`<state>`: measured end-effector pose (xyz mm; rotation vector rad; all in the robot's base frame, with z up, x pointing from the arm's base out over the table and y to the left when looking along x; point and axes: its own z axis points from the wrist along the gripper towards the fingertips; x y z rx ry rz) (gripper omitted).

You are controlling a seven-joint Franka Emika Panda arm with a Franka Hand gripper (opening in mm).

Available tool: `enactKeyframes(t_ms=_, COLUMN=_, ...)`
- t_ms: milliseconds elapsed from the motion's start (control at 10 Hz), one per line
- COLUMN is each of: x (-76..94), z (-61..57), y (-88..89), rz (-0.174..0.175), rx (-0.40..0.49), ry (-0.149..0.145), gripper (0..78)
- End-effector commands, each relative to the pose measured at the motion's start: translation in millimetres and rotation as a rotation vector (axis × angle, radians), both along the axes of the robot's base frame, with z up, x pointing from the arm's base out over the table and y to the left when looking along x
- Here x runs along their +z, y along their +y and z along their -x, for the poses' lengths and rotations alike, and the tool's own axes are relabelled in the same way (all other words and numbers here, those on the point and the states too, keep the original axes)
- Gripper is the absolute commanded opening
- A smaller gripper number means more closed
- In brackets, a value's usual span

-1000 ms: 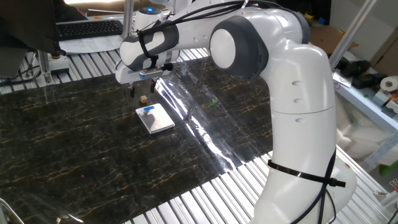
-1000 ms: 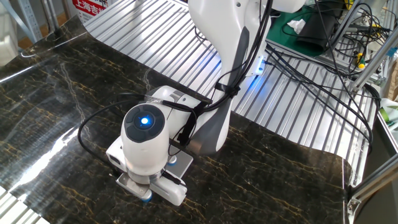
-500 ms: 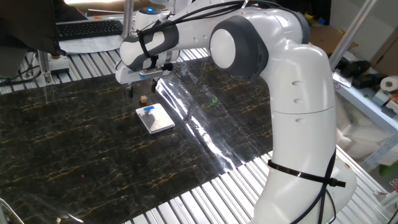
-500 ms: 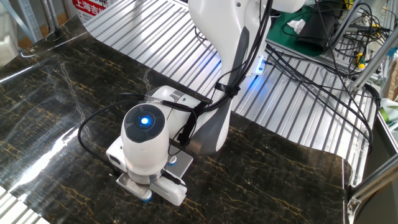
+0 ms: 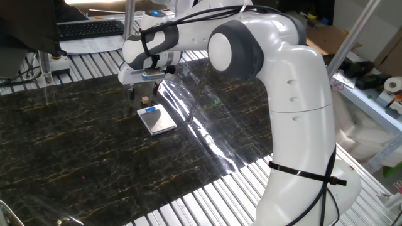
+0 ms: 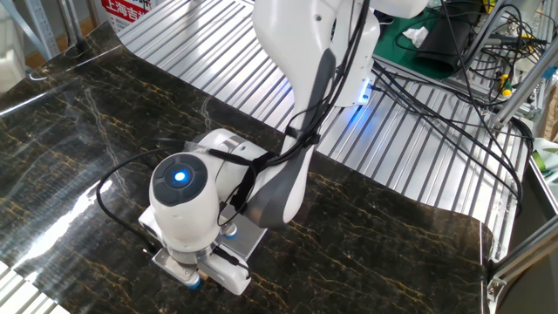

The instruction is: Place the block on the scale

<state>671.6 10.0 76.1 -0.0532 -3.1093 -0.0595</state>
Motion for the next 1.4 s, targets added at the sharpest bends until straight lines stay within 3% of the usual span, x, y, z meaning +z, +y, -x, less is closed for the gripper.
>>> enactKeyframes(t_ms=100, x=-1.9, z=0.5, y=1.0, rz=-0.009, rx=-0.012, ry=-0.001, gripper=77.4)
enactKeyframes(t_ms=800, x=-8.2, z=7.9, y=6.9, rz=0.022, rx=-0.028, ry=0.013, gripper=77.4)
enactKeyframes(t_ms=1400, x=-12.8, z=5.5, y=0.2, rz=0.009, rx=-0.01, ry=0.009, gripper=77.4)
